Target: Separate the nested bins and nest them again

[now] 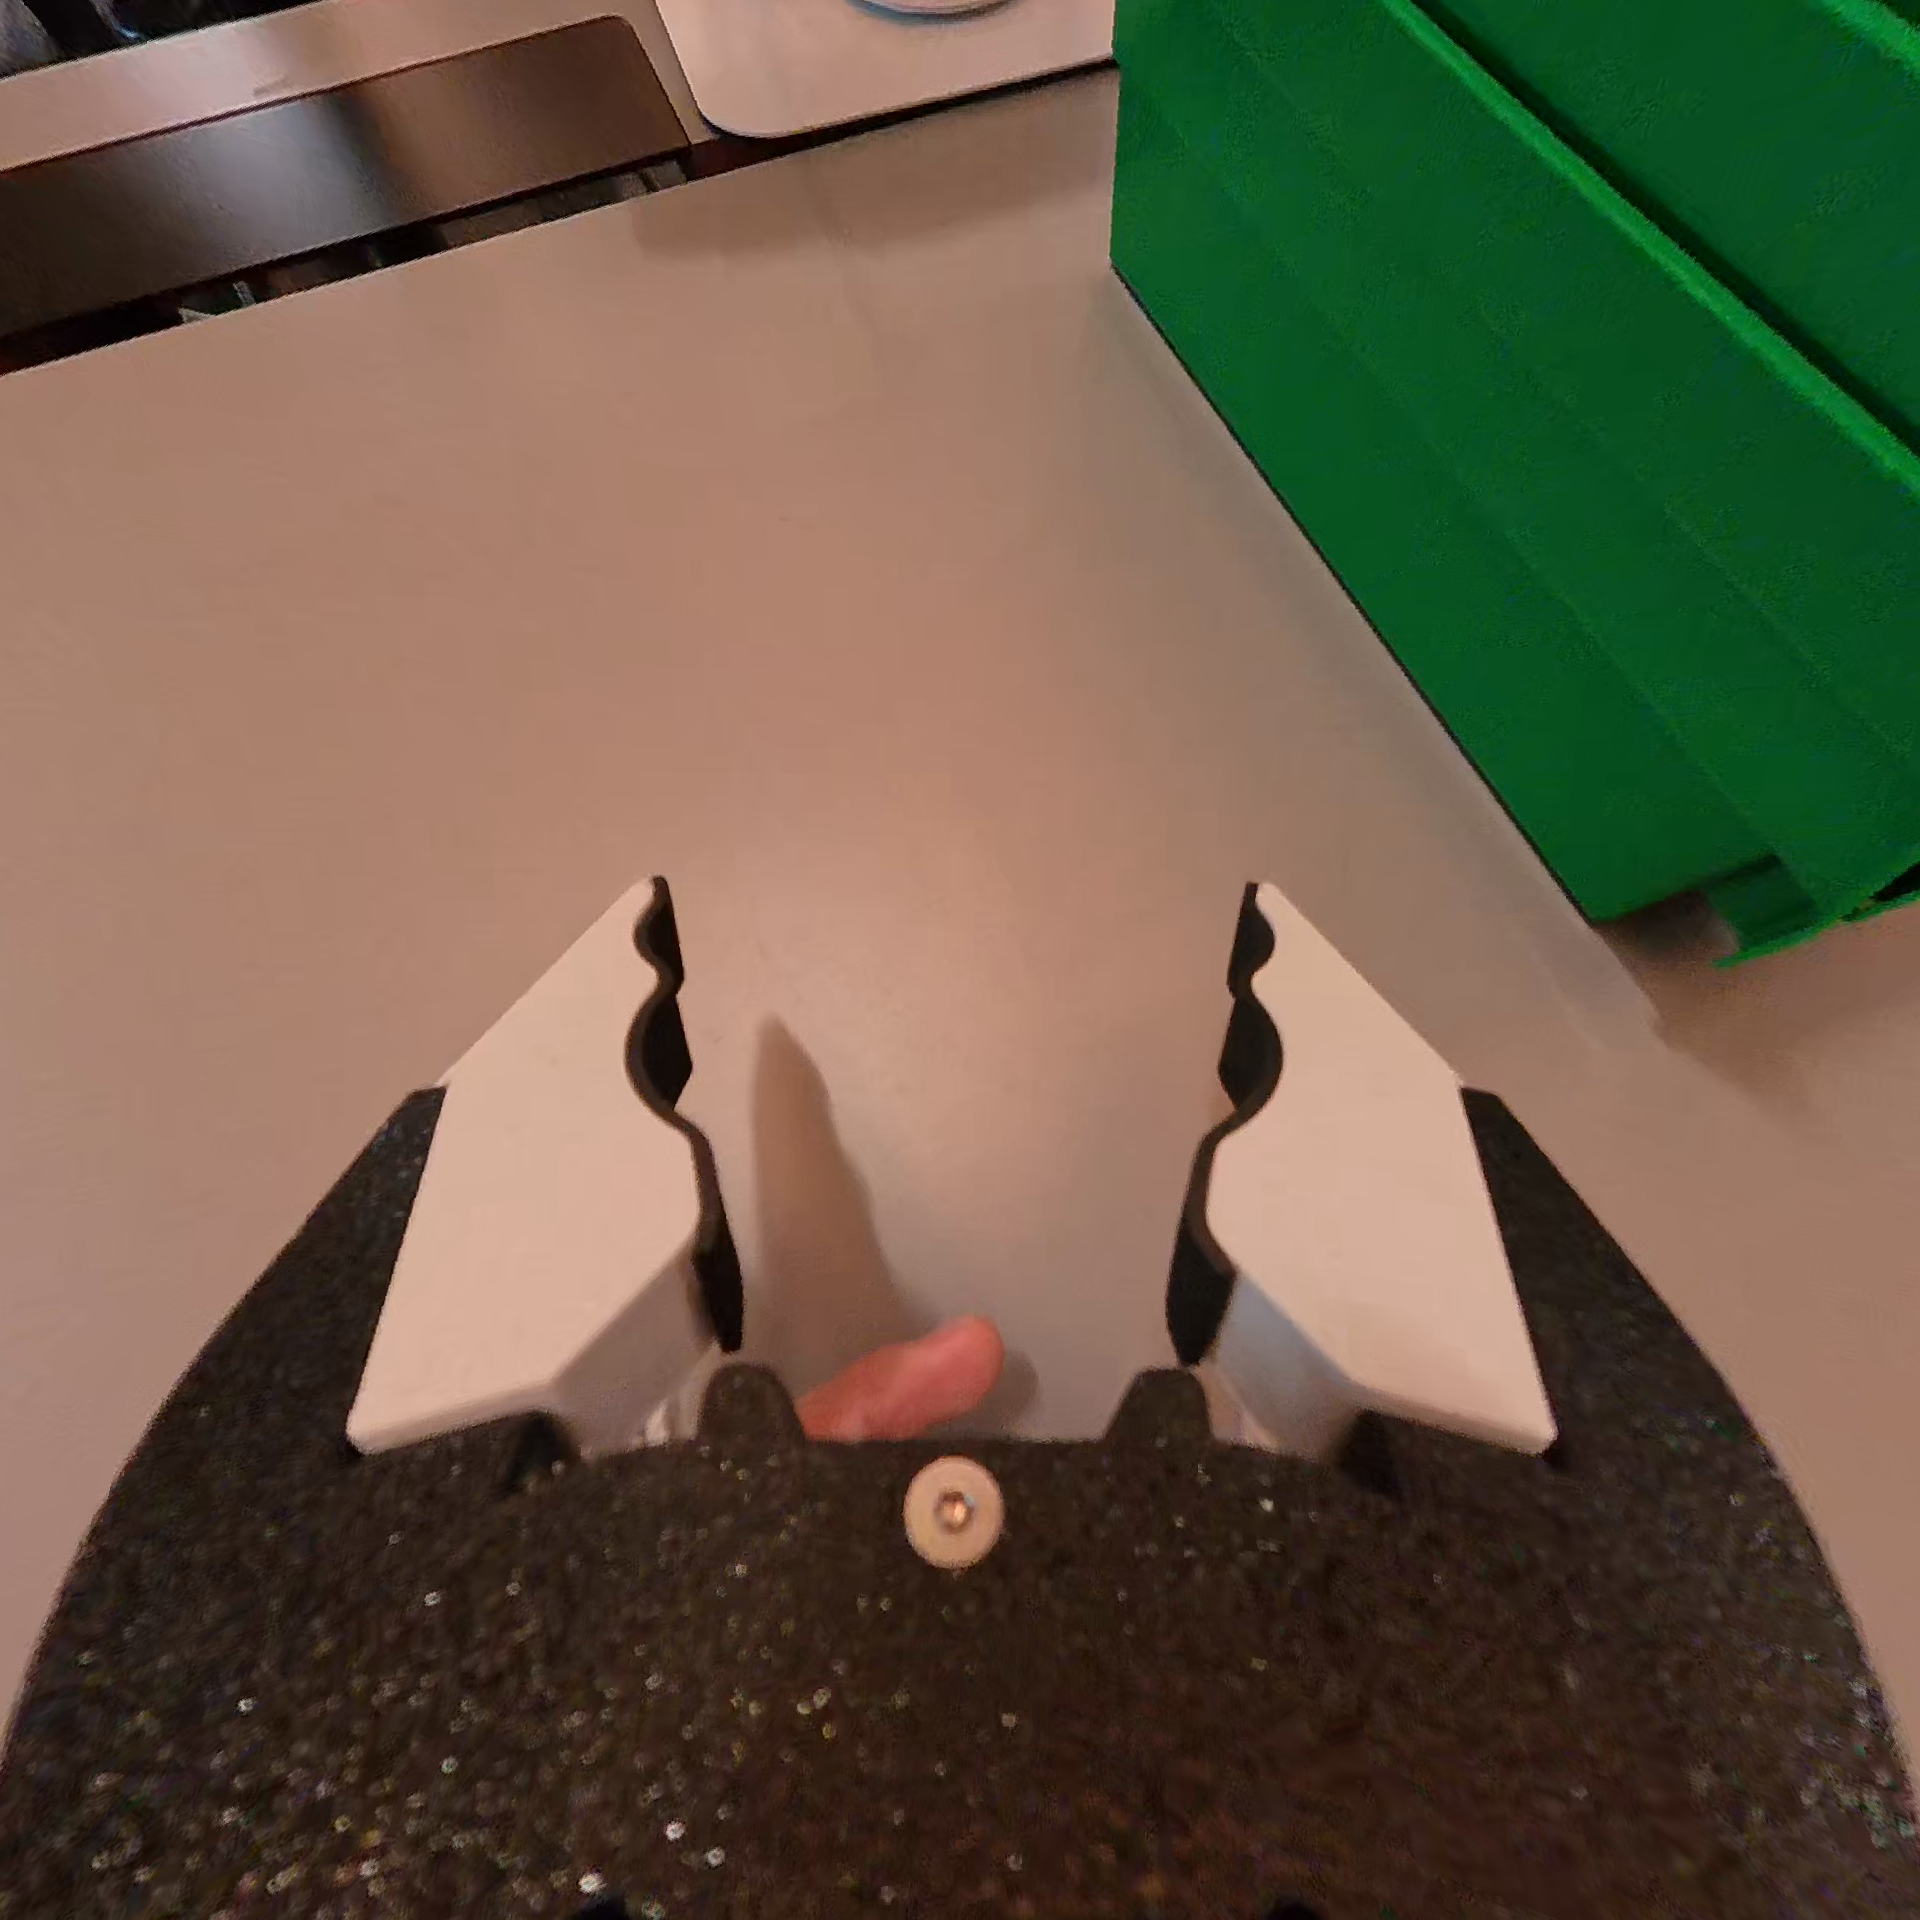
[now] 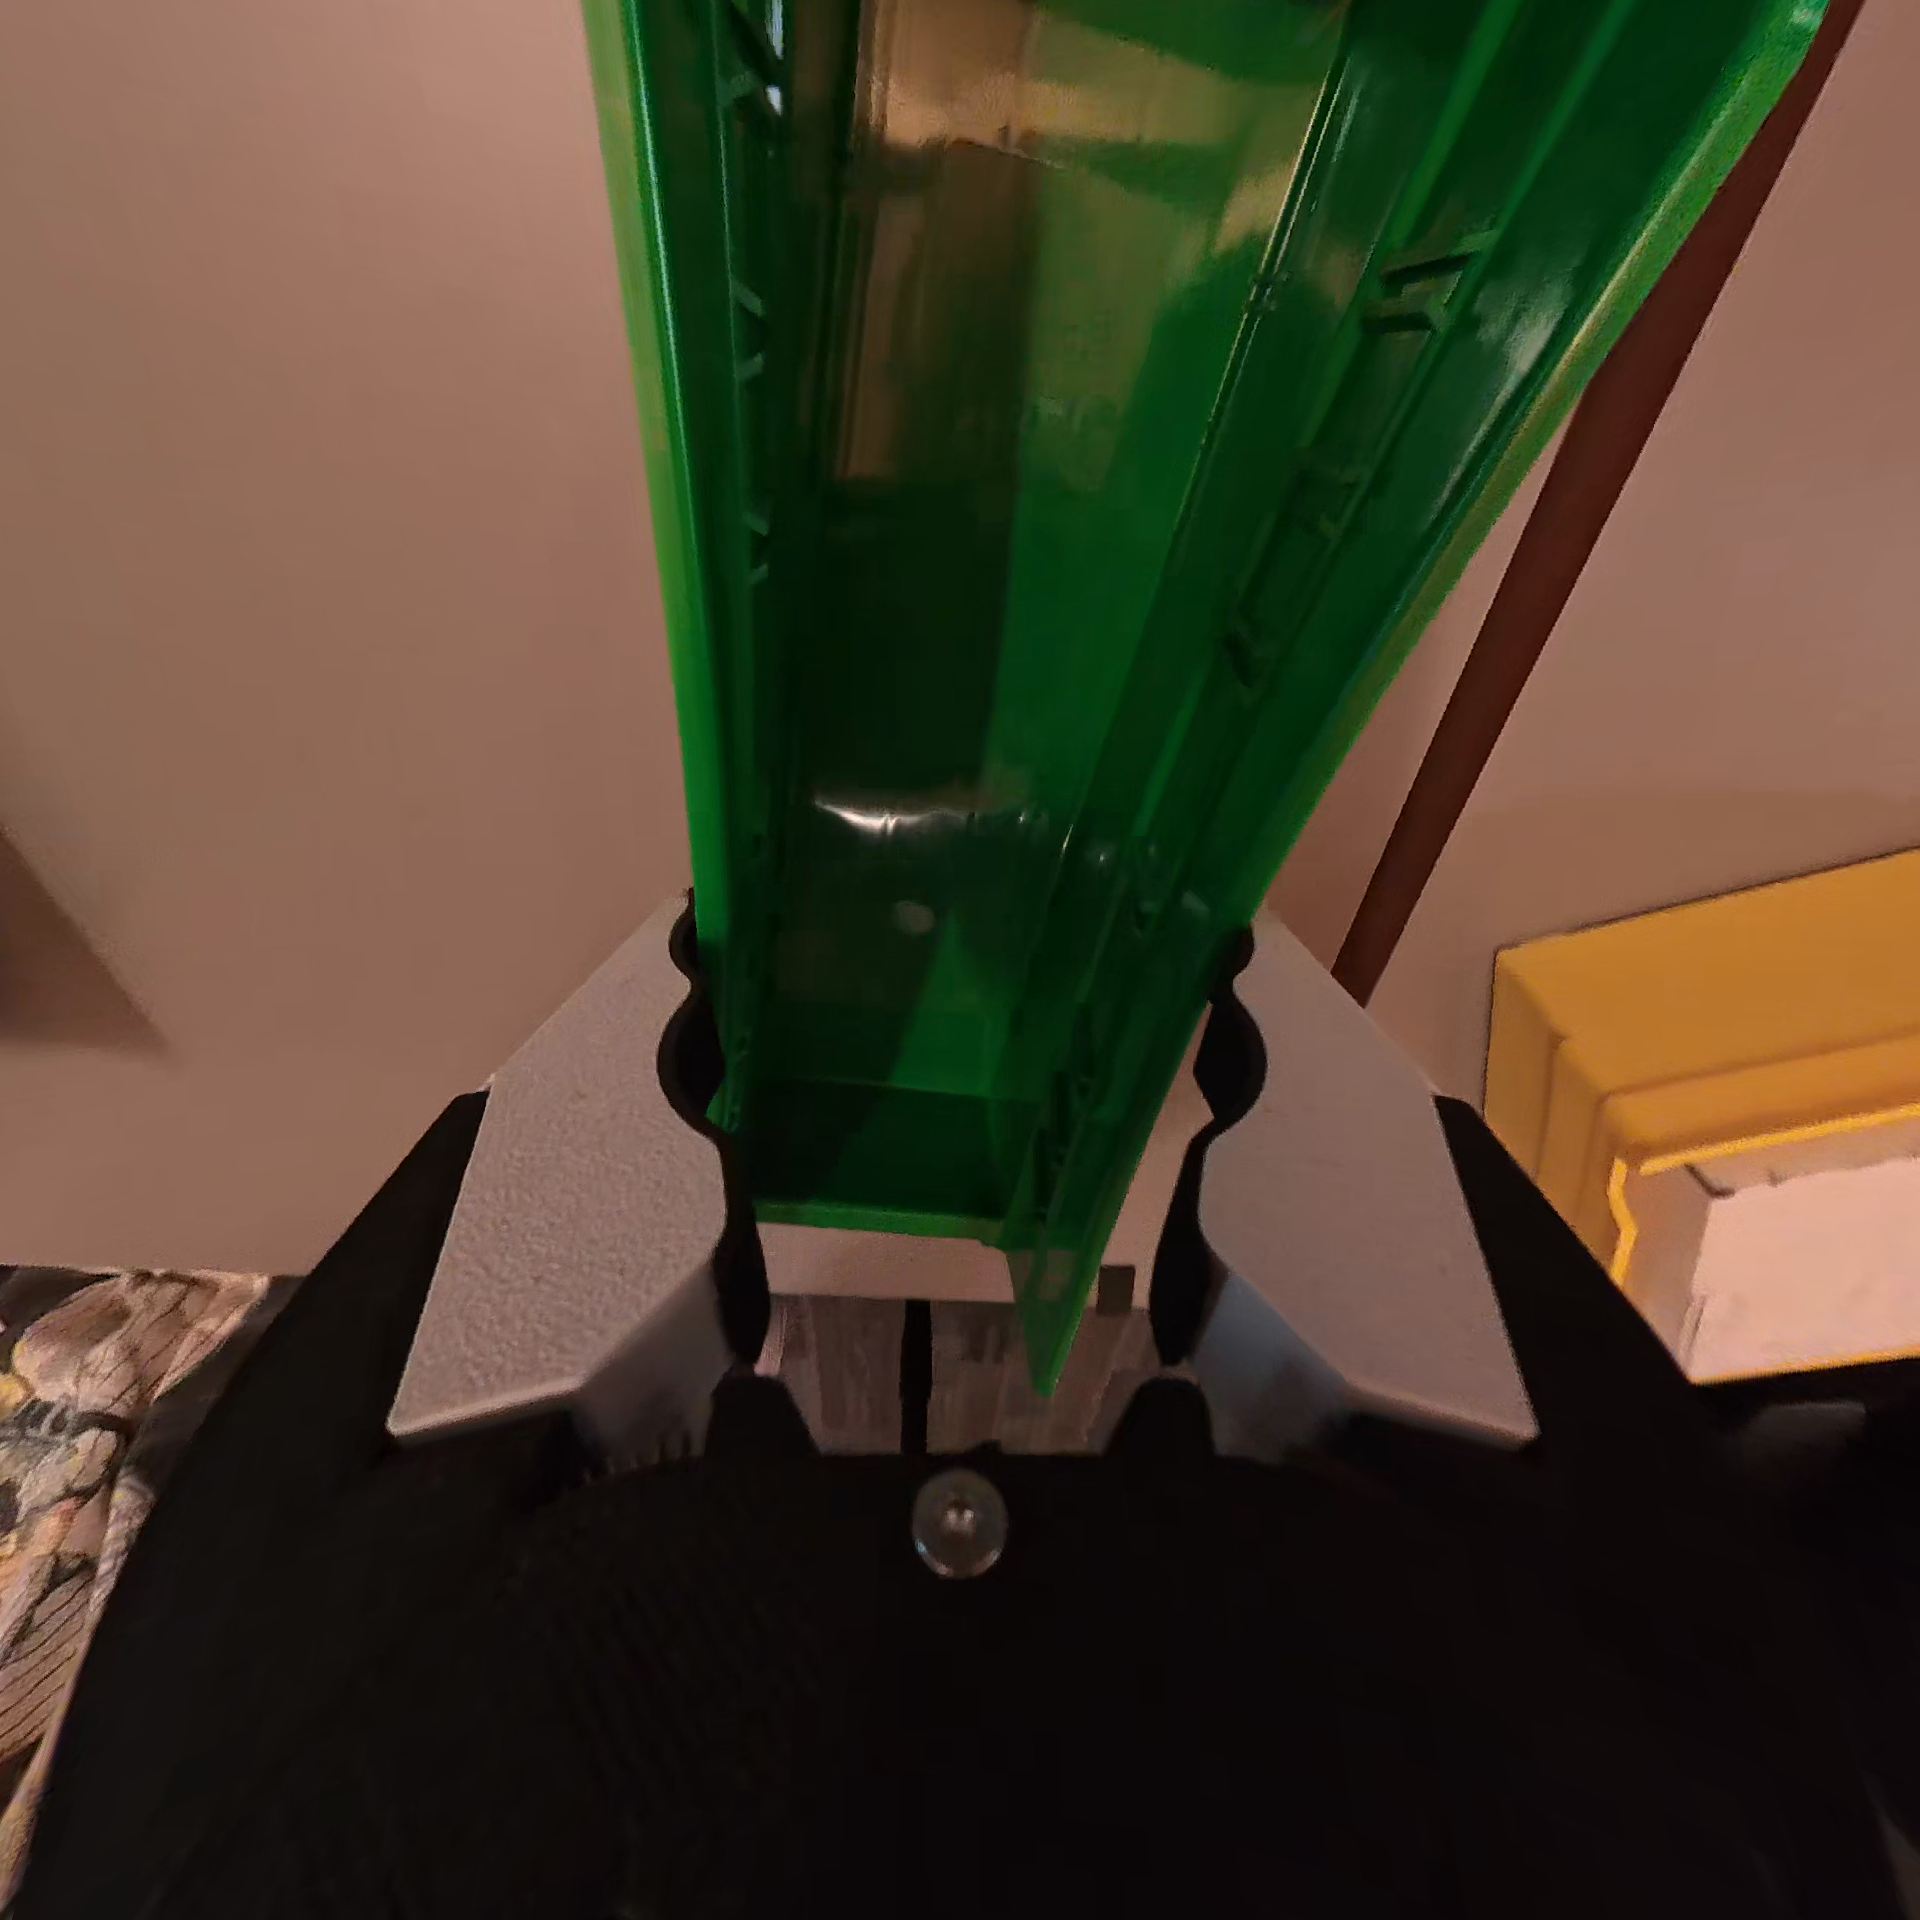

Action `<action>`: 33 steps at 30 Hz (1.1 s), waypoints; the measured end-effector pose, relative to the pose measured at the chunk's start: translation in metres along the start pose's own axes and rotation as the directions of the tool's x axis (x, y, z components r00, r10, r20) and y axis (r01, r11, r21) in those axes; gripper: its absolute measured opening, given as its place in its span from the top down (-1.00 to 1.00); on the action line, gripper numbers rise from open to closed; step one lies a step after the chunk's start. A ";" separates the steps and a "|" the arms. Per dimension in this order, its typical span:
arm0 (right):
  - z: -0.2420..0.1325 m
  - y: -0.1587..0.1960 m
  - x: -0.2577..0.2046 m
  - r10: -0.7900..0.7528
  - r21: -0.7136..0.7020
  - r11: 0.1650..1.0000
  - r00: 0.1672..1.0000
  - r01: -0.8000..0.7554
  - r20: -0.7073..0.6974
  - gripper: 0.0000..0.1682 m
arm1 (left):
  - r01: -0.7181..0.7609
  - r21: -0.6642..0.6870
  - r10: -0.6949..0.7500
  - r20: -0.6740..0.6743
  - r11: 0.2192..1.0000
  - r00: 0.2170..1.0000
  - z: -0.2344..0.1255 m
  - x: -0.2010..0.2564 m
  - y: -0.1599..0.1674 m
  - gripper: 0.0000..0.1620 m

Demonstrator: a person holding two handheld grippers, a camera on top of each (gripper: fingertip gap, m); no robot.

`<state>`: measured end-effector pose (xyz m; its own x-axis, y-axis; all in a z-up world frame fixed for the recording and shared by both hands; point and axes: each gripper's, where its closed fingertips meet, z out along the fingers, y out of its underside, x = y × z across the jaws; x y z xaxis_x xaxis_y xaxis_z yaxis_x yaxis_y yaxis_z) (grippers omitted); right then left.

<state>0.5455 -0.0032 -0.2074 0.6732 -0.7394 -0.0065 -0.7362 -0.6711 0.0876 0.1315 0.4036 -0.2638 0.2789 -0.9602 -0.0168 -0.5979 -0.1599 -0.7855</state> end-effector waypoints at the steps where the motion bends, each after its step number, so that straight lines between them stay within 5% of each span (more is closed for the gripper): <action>1: 0.004 -0.003 0.002 -0.001 0.016 1.000 1.000 0.000 0.009 -0.12 | -0.003 -0.005 0.003 0.000 1.000 1.000 0.001 0.001 0.001 -0.28; 15: 0.035 -0.012 0.016 -0.092 -0.064 0.994 0.995 0.089 -0.034 -0.12 | -0.006 -0.047 0.005 -0.008 0.999 1.000 0.014 0.004 0.012 -0.26; 26: 0.037 -0.019 0.012 -0.039 0.033 0.999 0.999 0.039 -0.010 -0.39 | -0.005 -0.051 0.005 -0.001 0.999 1.000 0.015 0.002 0.013 -0.26; 33: -0.008 -0.027 -0.007 0.031 0.167 0.985 0.999 -0.037 0.043 -0.49 | -0.006 -0.039 0.006 0.006 0.999 1.000 0.012 0.001 0.010 -0.26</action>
<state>0.5610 0.0210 -0.2015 0.6468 -0.7613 -0.0464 -0.7621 -0.6426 -0.0798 0.1347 0.4039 -0.2793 0.2799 -0.9597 -0.0253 -0.6285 -0.1633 -0.7604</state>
